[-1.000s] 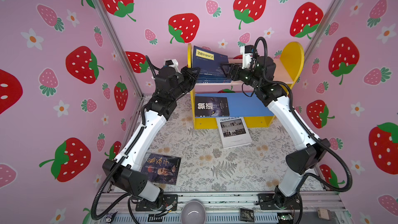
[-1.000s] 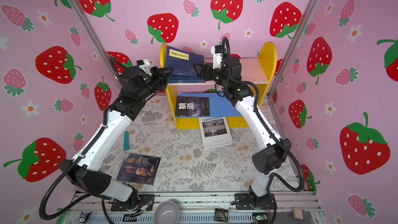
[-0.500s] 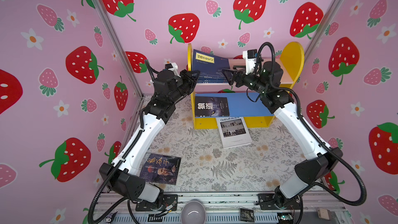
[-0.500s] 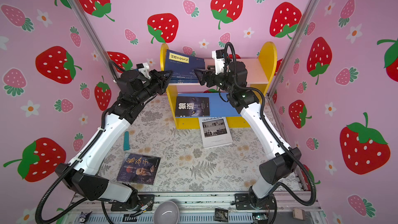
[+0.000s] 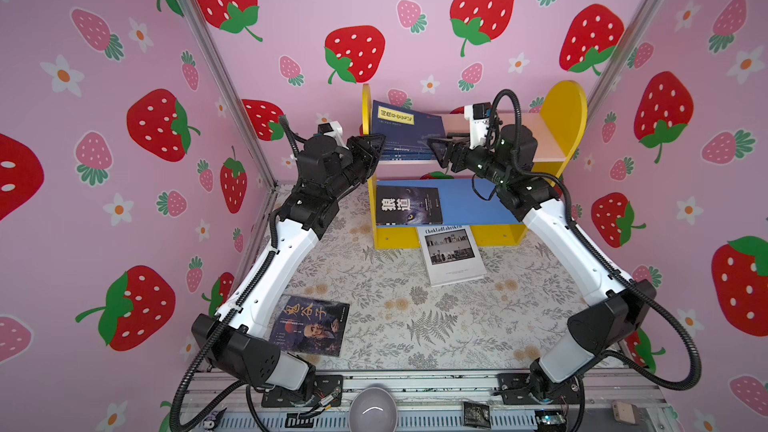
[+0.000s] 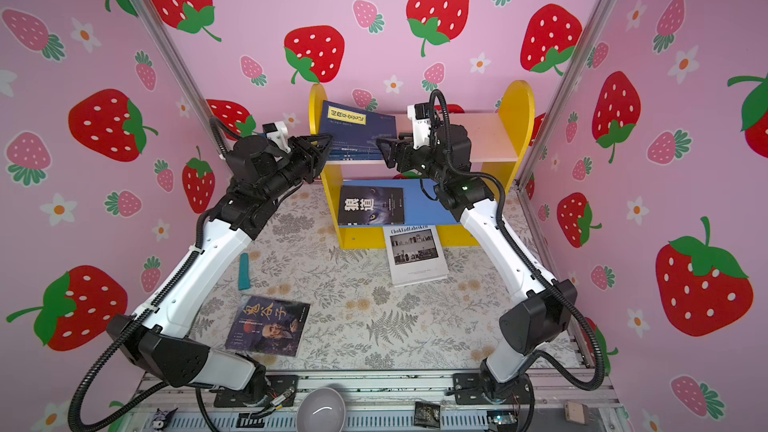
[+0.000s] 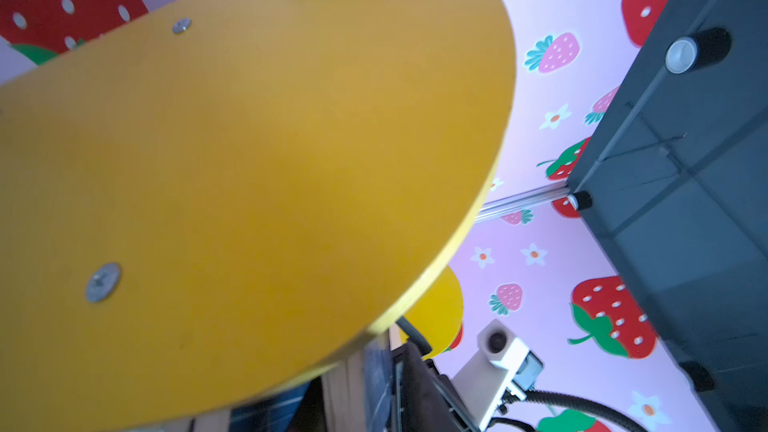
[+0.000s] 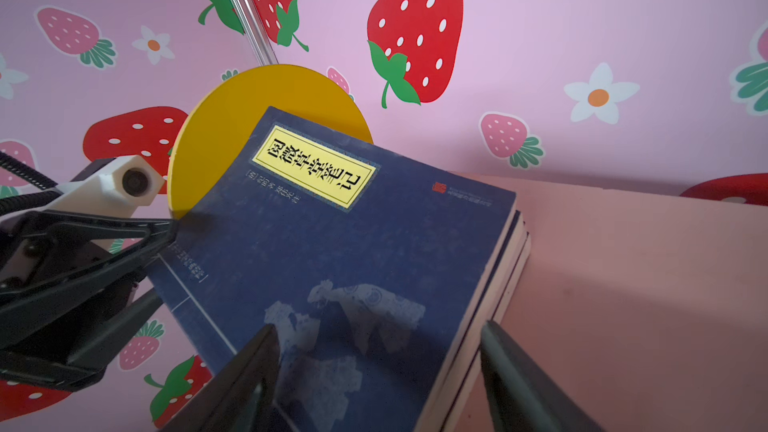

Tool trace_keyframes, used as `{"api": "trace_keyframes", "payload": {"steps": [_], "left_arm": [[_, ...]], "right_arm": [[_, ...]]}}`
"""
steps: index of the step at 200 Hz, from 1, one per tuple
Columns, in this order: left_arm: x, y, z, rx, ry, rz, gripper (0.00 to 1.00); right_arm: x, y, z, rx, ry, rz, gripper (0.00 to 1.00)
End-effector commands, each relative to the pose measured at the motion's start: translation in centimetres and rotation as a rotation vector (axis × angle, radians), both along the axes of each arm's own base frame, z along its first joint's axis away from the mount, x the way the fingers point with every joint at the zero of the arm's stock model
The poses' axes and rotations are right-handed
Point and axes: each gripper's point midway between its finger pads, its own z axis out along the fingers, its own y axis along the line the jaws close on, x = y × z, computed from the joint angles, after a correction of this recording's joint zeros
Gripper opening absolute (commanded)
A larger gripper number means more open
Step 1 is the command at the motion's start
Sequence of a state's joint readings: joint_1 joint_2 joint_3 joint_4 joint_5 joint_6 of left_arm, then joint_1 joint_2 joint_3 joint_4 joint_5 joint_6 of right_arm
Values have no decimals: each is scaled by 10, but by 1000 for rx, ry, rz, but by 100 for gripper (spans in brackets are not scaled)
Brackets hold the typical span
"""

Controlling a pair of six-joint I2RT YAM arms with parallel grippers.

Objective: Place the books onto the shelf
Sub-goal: 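Push the navy book flush onto the stack with both grippers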

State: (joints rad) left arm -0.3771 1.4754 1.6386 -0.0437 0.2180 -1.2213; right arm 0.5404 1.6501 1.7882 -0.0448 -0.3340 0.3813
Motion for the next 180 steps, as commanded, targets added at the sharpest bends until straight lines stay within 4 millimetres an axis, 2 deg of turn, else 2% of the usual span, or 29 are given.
{"api": "trace_keyframes", "payload": {"steps": [1, 32, 67, 96, 115, 131, 158, 180], "left_arm": [[-8, 12, 18, 8, -46, 27, 50], [-5, 40, 26, 88, -38, 76, 63], [-3, 88, 35, 172, -38, 148, 66], [-11, 105, 38, 288, -70, 144, 66], [-19, 97, 38, 467, -151, 76, 65], [-30, 76, 35, 561, -268, -54, 64], [-46, 51, 11, 728, -376, -158, 66], [-47, 40, -1, 779, -421, -183, 66]], "right_arm": [[11, 2, -22, -19, 50, -18, 76], [10, 1, -21, -16, 52, -25, 76], [8, 2, -17, -13, 42, -14, 76], [5, 1, -3, -31, -10, -8, 81], [2, -2, 13, -52, -65, -5, 84], [-7, -2, 28, -59, -123, 16, 86], [-33, -10, 48, -50, -228, 54, 95], [-42, -19, 44, -66, -261, 35, 97]]}}
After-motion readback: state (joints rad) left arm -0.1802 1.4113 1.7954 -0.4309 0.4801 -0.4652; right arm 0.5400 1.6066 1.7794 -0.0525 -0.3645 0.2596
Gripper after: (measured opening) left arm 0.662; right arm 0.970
